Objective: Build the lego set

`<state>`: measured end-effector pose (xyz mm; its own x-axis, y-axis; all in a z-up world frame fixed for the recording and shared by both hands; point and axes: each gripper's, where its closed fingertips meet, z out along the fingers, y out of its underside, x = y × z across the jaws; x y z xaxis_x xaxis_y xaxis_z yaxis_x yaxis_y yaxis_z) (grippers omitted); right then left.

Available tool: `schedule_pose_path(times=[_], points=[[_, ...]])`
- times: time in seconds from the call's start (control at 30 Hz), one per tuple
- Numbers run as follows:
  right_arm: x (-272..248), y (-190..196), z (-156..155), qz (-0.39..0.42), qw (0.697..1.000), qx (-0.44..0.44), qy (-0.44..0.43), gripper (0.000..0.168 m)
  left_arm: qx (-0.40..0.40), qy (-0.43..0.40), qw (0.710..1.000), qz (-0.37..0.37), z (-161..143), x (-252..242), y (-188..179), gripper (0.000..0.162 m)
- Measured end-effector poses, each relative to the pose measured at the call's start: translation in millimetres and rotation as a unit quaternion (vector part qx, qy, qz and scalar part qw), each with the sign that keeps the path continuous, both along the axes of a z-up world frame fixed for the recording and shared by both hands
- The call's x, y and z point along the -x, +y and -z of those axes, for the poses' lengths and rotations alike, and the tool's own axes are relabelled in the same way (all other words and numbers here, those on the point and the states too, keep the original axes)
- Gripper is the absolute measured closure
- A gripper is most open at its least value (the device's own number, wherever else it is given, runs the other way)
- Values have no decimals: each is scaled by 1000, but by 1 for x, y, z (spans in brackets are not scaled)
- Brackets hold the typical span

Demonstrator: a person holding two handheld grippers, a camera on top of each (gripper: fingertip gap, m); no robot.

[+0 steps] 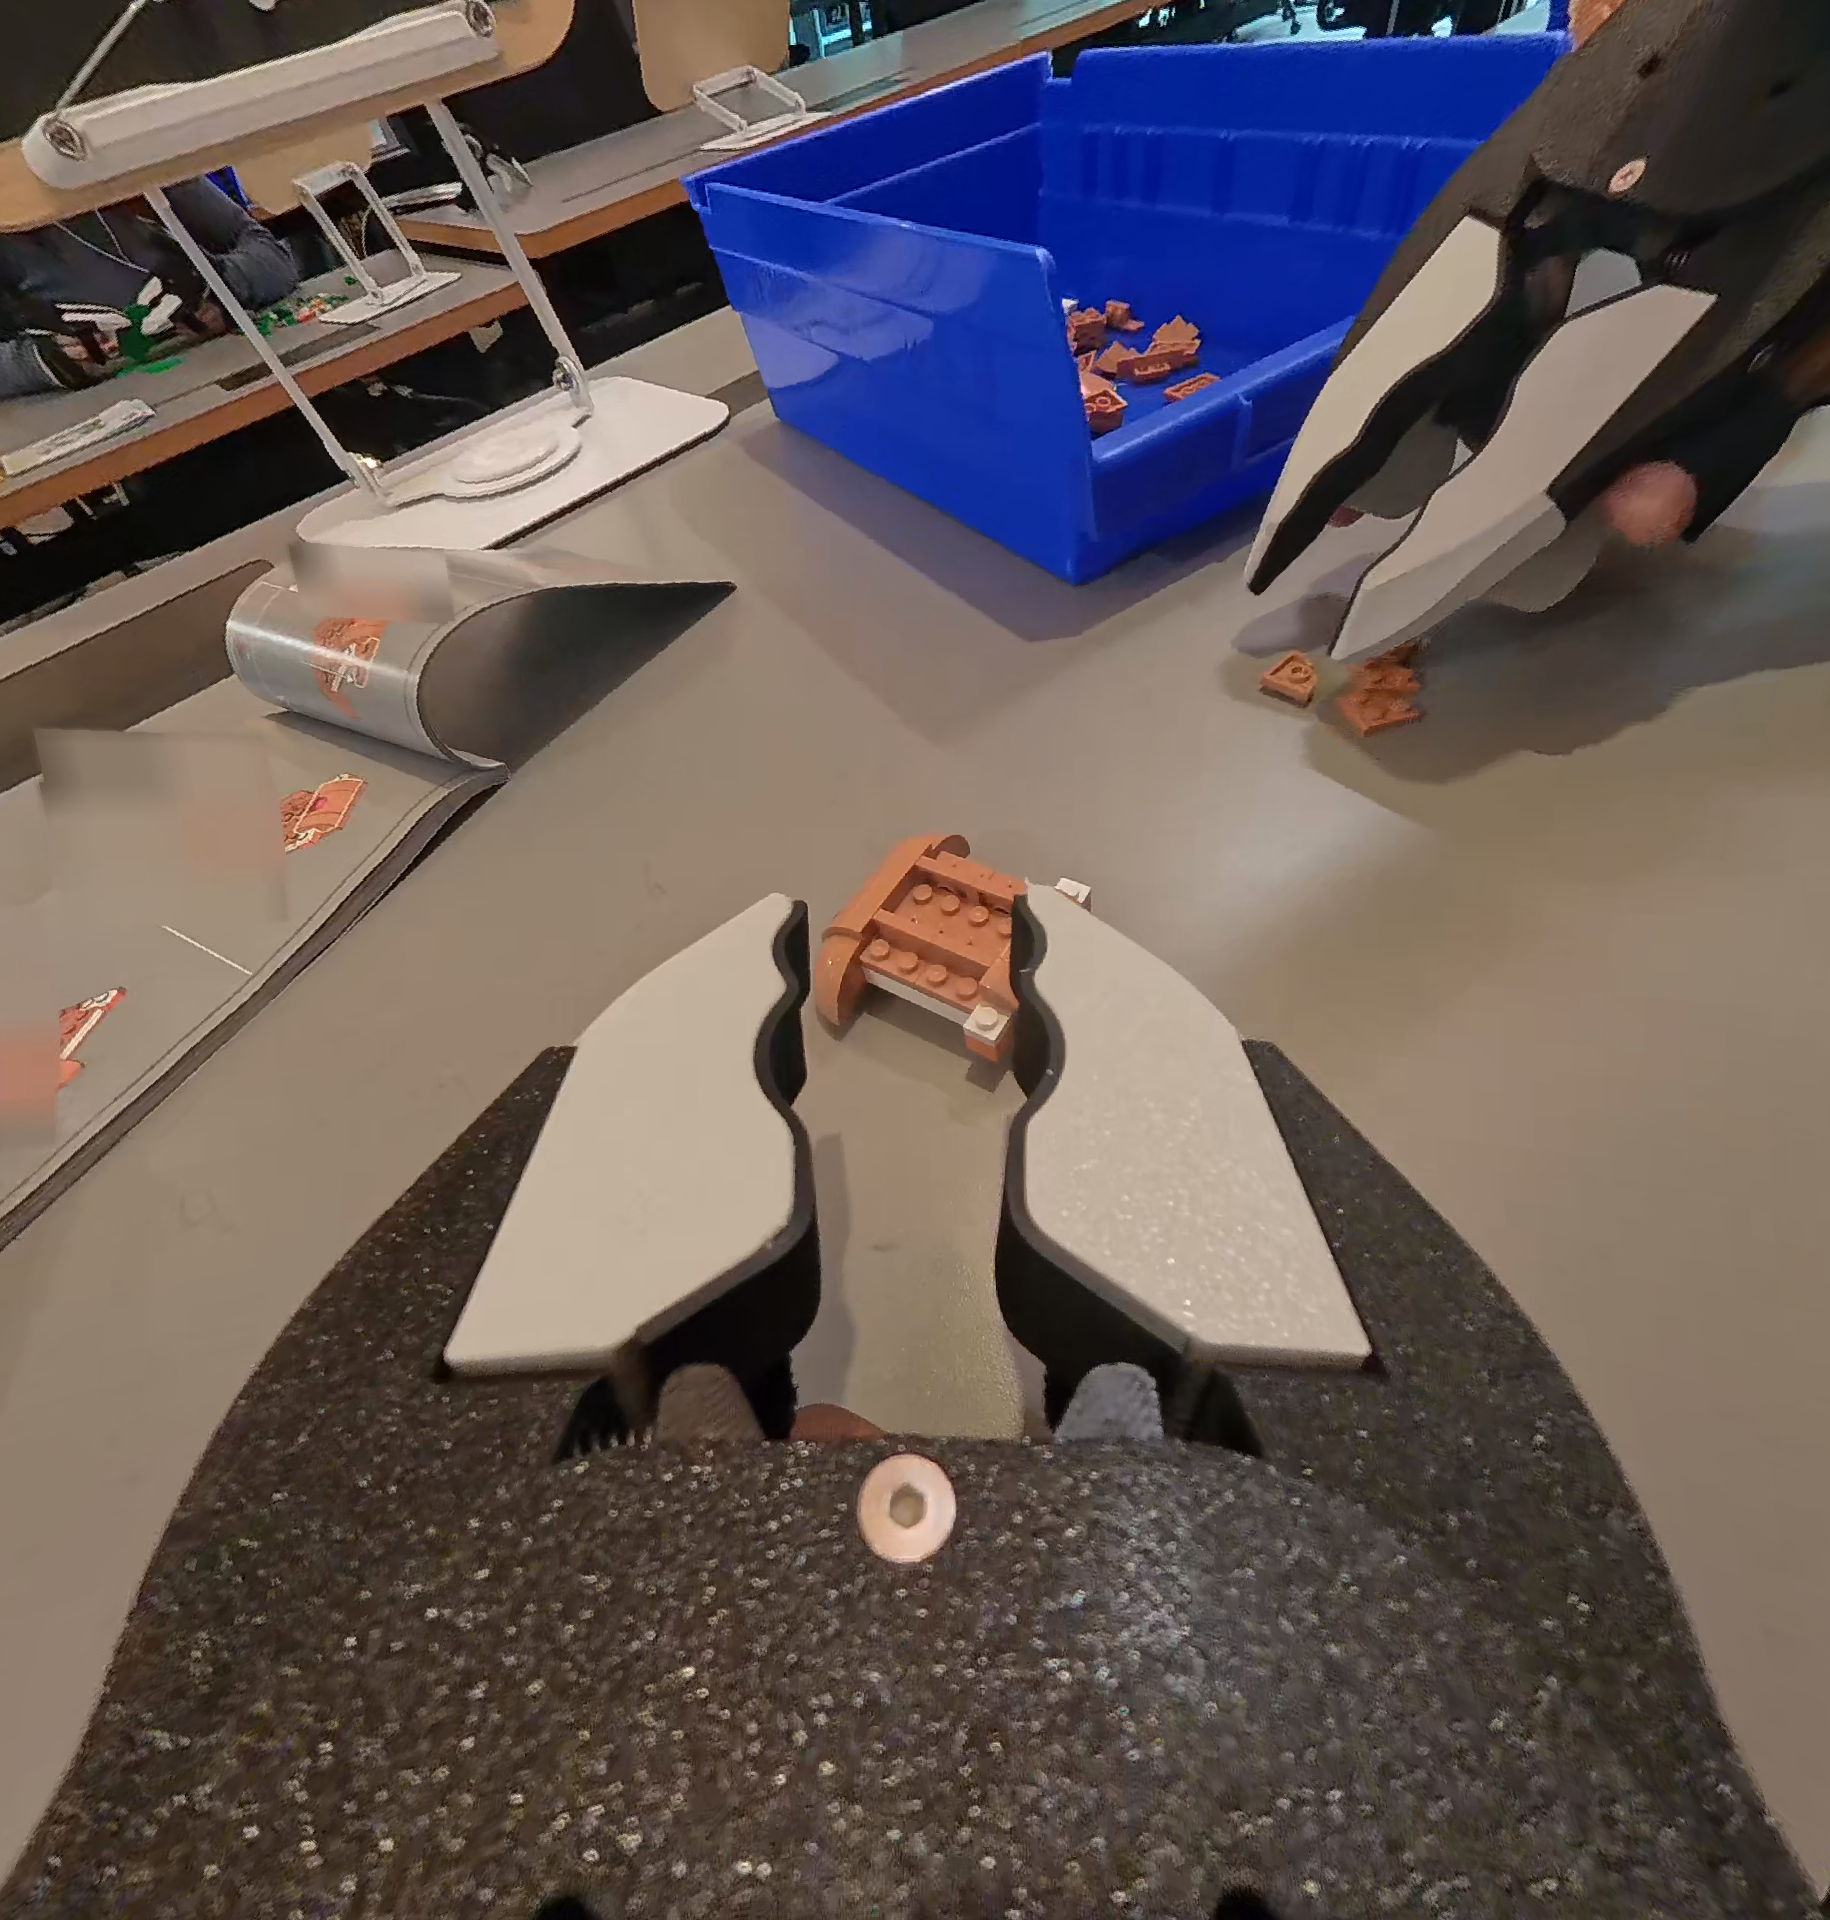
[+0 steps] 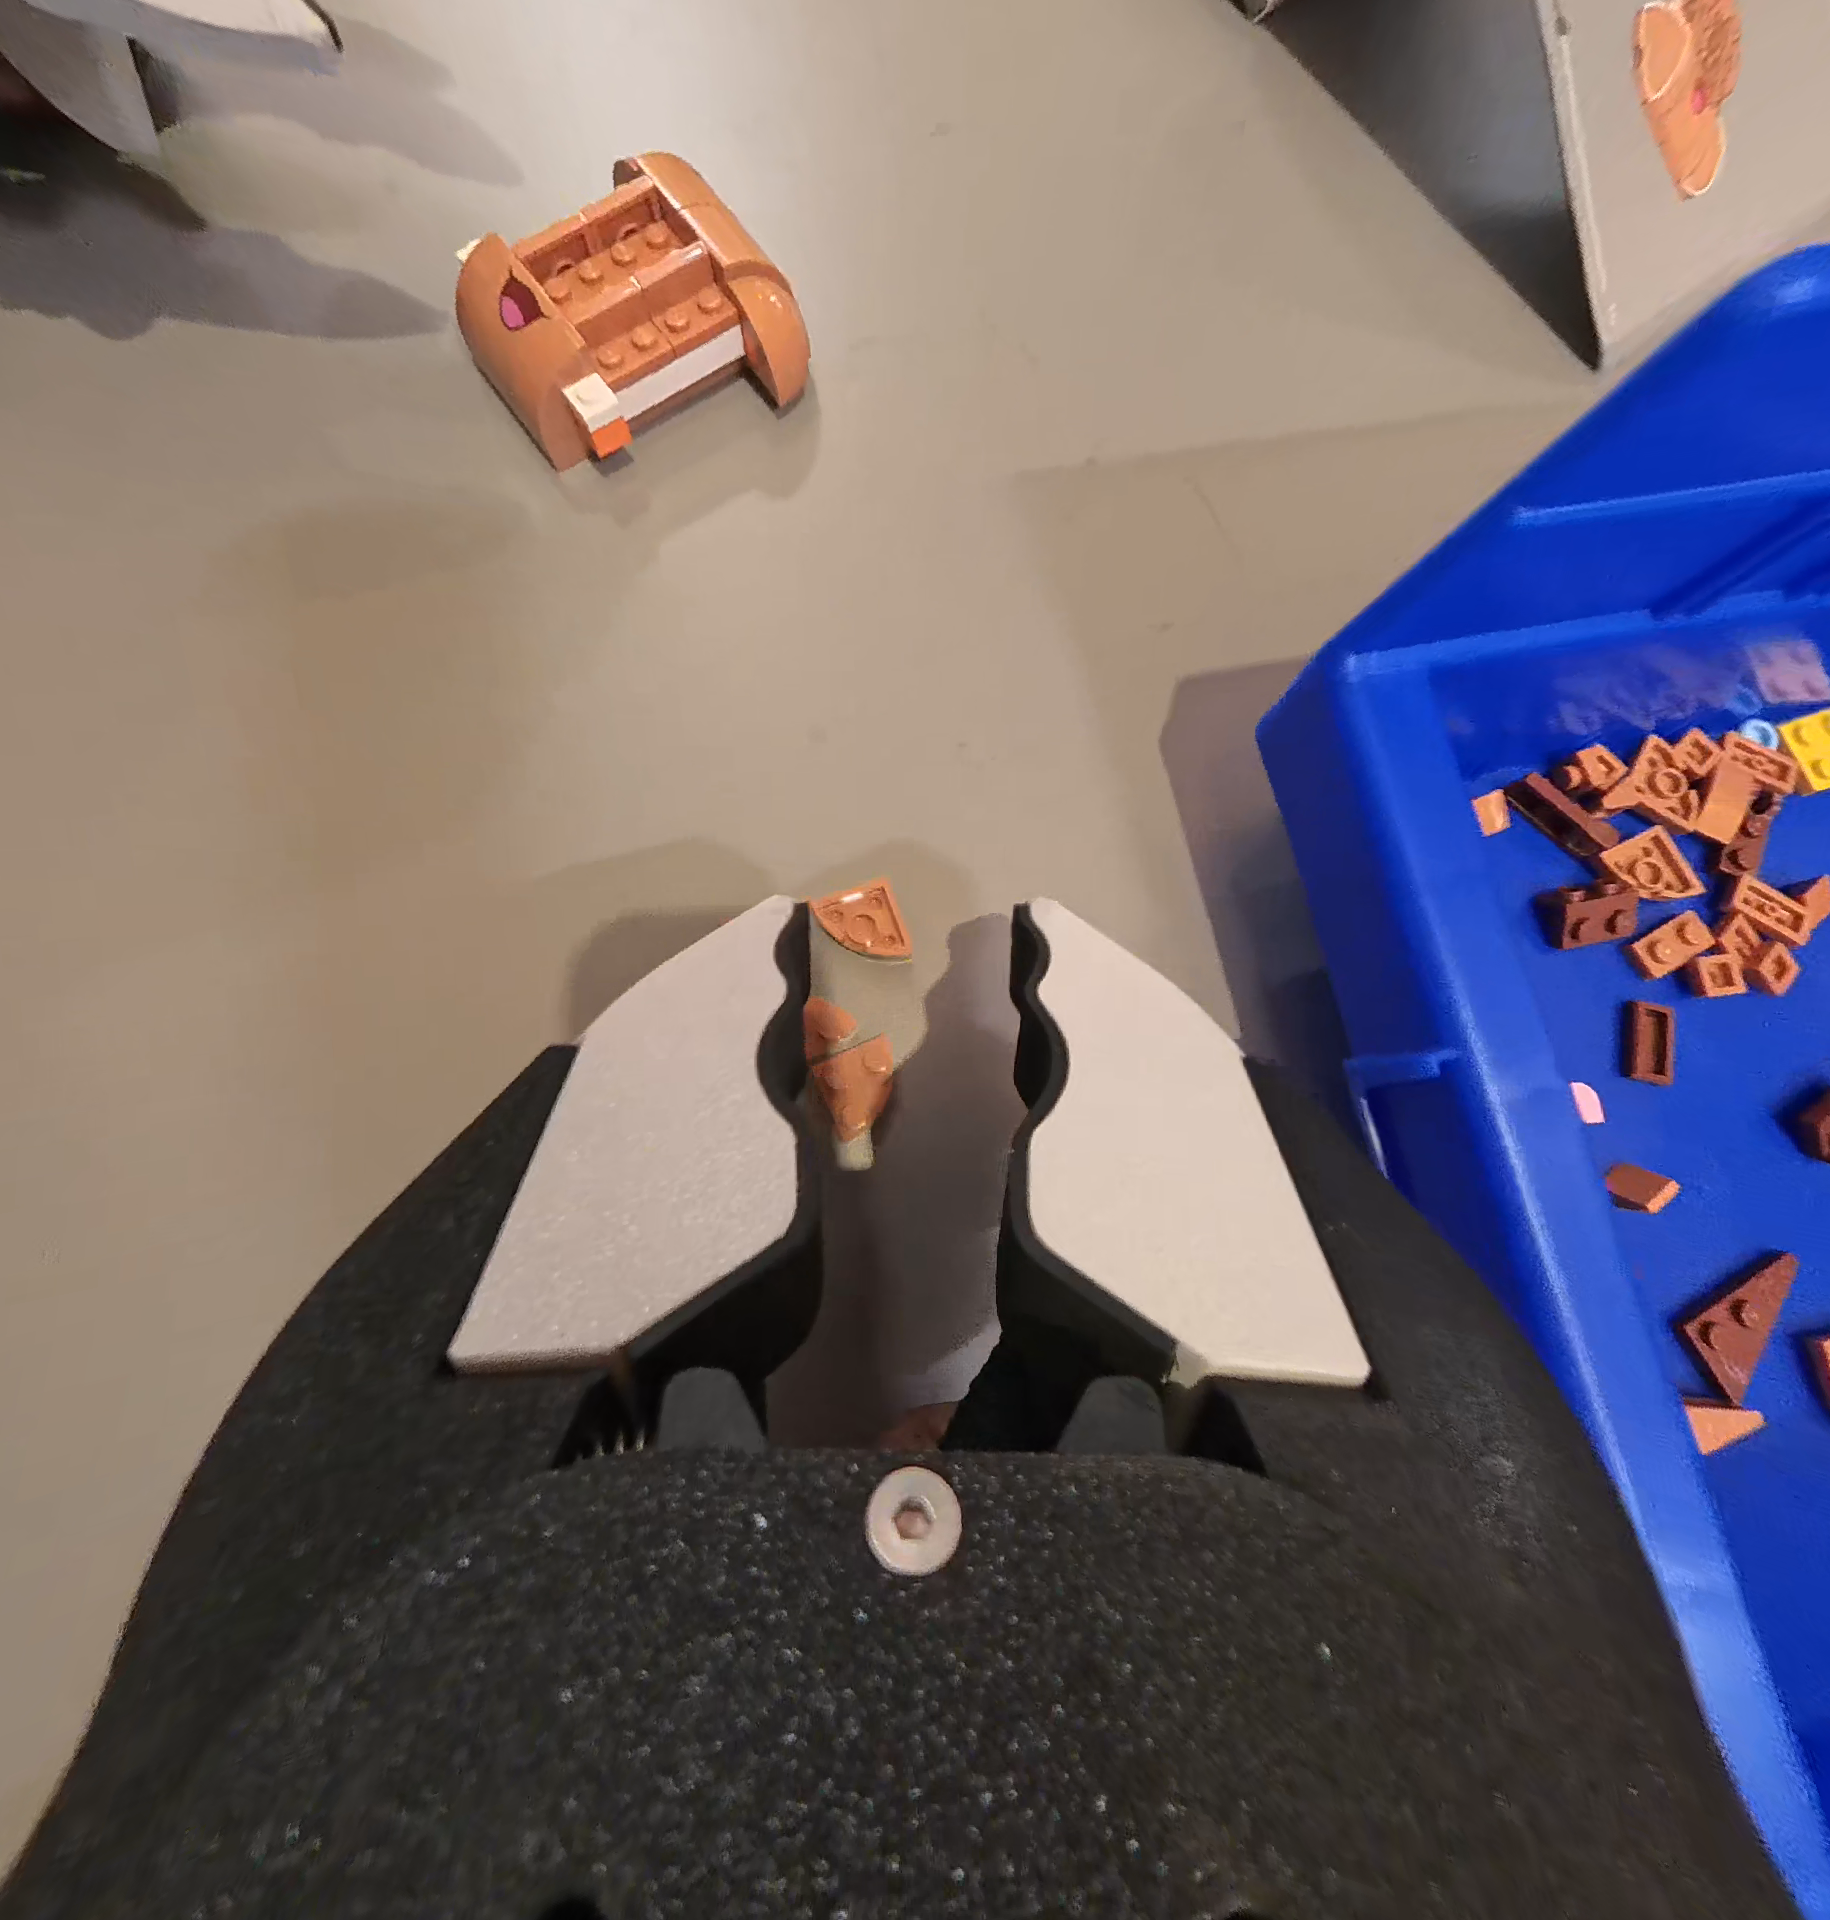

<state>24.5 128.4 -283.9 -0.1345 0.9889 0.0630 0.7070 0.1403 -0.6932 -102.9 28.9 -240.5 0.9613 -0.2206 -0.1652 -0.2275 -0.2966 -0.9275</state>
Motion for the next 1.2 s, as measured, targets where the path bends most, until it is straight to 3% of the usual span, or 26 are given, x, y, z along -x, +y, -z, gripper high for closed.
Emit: schedule_pose_path(times=[0.2,0.37,0.57,0.73,0.87,1.2], points=[[5,-6,13,-7,999,-3,-33,132,0,6,1000,-1,1,0,0,125],[7,-10,15,-8,999,11,-32,151,0,6,1000,-1,1,0,1,125],[8,-8,13,-1,1000,3,-19,152,-12,-1,1000,-7,-3,2,0,125],[15,-17,-16,-31,996,-40,79,152,-57,-42,997,-20,-19,2,-3,126],[16,-36,-46,-73,974,-97,191,152,-94,-124,988,26,-41,-27,-1,128],[16,-82,-73,-159,916,-197,312,152,-22,-227,965,127,-31,-99,15,138]])
